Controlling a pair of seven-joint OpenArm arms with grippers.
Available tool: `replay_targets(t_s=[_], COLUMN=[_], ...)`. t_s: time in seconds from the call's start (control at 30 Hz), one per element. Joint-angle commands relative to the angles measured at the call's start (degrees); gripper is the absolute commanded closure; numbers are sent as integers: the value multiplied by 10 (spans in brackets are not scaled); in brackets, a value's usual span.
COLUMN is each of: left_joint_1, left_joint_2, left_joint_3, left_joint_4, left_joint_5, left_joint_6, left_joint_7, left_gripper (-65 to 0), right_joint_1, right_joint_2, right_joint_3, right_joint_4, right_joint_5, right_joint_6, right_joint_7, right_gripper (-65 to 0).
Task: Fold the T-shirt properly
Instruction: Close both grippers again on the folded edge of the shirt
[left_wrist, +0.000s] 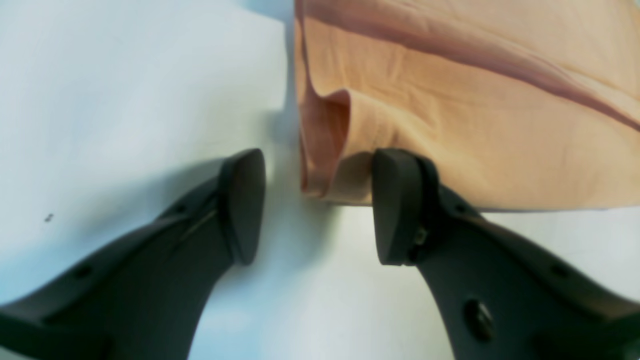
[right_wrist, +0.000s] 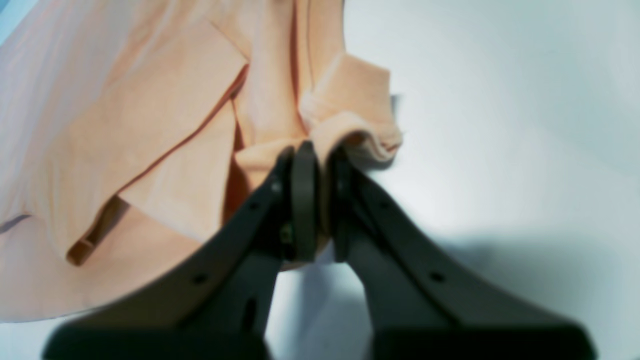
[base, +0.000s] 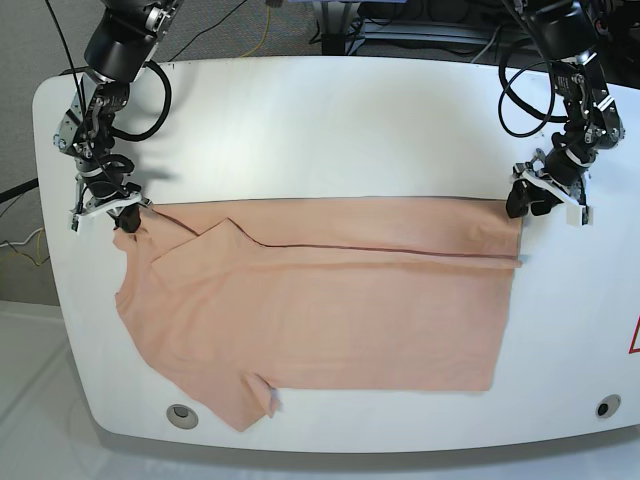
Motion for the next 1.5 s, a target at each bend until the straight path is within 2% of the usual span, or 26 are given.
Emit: replay_targets(t_s=[0.0, 0.2, 0.33, 0.4, 0.8, 0.87, 0.93, 1.13, 1.47], left_joint_1=[-7, -14, -16, -16, 1, 7, 33, 67, 131], left_joint_2=[-6, -5, -6, -6, -8, -9, -12, -18, -21], left_joint_3=[2, 4, 7, 8, 2, 0, -2, -7, -13], left_joint_4=[-10, -27, -30, -32, -11, -2, 29, 68, 103], left_joint_5=[4, 5, 12, 12, 20, 19, 10, 8, 10], left_joint_6=[1, 1, 5, 8, 10, 9, 10, 9, -1], left_joint_7=[6, 5, 7, 12, 19, 22, 31, 39, 41], left_gripper=[-325, -324, -167, 0, 0, 0, 0, 0, 0], right_joint_1=[8, 9, 11, 10, 1, -4, -26, -64, -137], right_joint_2=[8, 8, 10, 9, 13, 15, 16, 17, 10], right_joint_3=[-1, 0, 1, -1, 3, 3, 2, 5, 6], right_joint_4=[7, 6, 4, 7, 29, 43, 82, 140, 203], right_joint_5=[1, 1, 0, -2, 14, 24, 48, 64, 56], right_joint_6=[3, 3, 5, 3, 7, 9, 8, 8, 6], right_joint_7=[0, 0, 2, -3, -21, -35, -75, -112, -102], right_gripper=[0, 0, 0, 0, 0, 0, 0, 0, 0])
